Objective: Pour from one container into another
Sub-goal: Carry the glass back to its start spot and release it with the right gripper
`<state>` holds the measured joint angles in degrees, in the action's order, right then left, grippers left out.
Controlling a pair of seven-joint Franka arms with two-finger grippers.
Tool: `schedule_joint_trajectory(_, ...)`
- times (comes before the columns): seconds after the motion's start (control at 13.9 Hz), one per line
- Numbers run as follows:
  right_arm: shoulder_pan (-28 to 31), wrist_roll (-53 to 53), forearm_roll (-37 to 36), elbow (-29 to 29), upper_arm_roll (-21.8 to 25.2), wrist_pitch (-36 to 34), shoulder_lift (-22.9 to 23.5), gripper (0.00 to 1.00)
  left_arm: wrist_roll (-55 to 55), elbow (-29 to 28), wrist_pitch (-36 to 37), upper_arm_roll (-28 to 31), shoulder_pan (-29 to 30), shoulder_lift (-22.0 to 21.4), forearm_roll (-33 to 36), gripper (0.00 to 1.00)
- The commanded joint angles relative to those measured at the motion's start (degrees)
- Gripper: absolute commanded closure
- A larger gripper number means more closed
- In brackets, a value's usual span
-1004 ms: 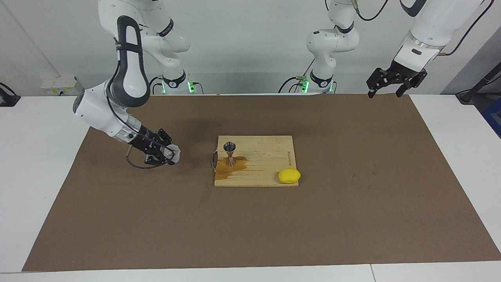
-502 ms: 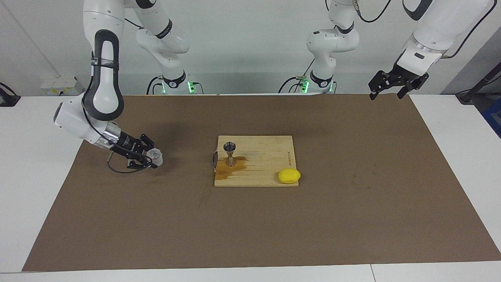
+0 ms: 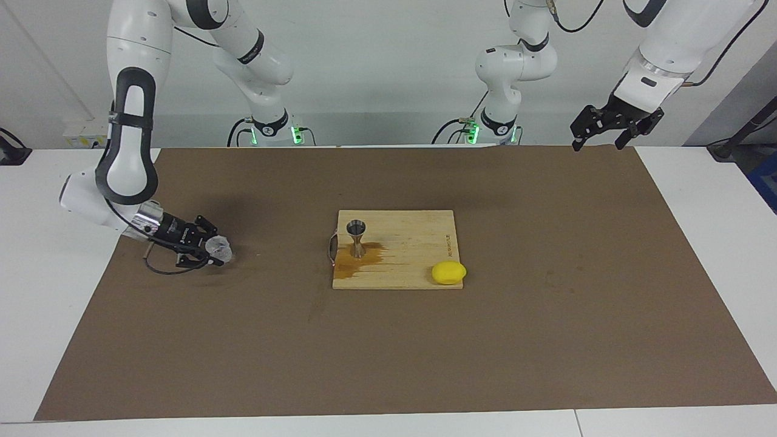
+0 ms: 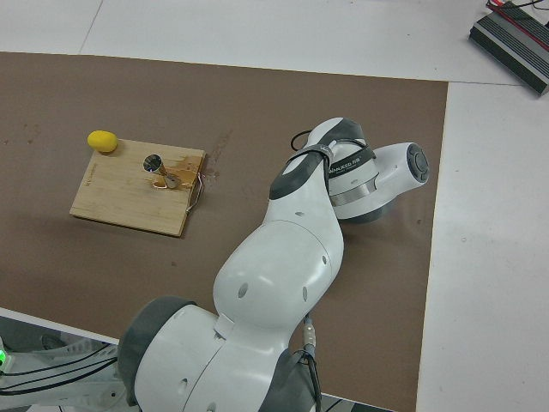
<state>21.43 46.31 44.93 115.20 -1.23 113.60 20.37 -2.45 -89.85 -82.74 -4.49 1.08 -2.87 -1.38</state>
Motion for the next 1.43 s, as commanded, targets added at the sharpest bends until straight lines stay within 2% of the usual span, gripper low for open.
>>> schedule_joint_trajectory(0.0, 1.8, -4.0, 1.5, -0.8, -0.7, -1.1, 1.2, 1.0, 0.3, -2.4, -0.5, -0.1, 0.1, -1.8, 0.2, 0.0)
schedule_joint_trajectory(0.22, 2.0, -4.6, 1.0, -0.2, -0.7, -1.4, 1.2, 0.97, 0.3, -2.4, -0.6, -0.1, 0.2, -1.7, 0.2, 0.0)
schedule_joint_trajectory(0.36, 1.9, -4.6, 1.0, 1.1, -0.7, -0.6, 1.0, 0.82, 0.3, -2.4, -0.6, -0.1, 0.2, -1.8, 0.2, 0.0)
schedule_joint_trajectory(0.5, 2.0, -4.6, 0.9, 1.6, -0.6, 0.0, 0.9, 0.73, 0.3, -2.4, -0.6, -0.1, 0.2, -1.8, 0.2, 0.0)
schedule_joint_trajectory(0.57, 1.9, -4.6, 0.9, 1.6, -0.5, 0.6, 0.8, 0.58, 0.3, -2.4, -0.6, -0.1, 0.2, -1.8, 0.2, 0.0)
schedule_joint_trajectory(0.65, 1.8, -4.6, 0.3, 1.7, -0.5, 2.0, 0.9, 0.37, 0.3, -2.4, -0.6, -0.1, 0.2, -1.8, 0.2, 0.0)
schedule_joint_trajectory(0.72, 1.8, -4.6, -0.7, 1.7, -0.6, 3.2, 1.0, 0.08, 0.3, -2.4, -0.7, -0.1, 0.2, -1.7, 0.2, 0.0)
schedule_joint_trajectory(0.79, 1.7, -4.1, -1.3, 1.7, -0.6, 3.5, 0.6, 0.0, 0.3, -2.4, -0.7, -0.1, 0.2, -1.7, 0.2, 0.0)
schedule_joint_trajectory(1.08, 1.7, -3.8, -2.7, 1.9, -0.4, 3.3, -3.0, 0.0, 0.3, -2.4, -0.6, -0.1, 0.2, -1.8, 0.2, 0.0)
schedule_joint_trajectory(1.36, -0.3, -4.6, -12.4, 2.3, -0.7, 2.7, -10.0, 0.0, 0.3, -2.4, -0.7, -0.1, 0.1, -1.7, 0.2, 0.0)
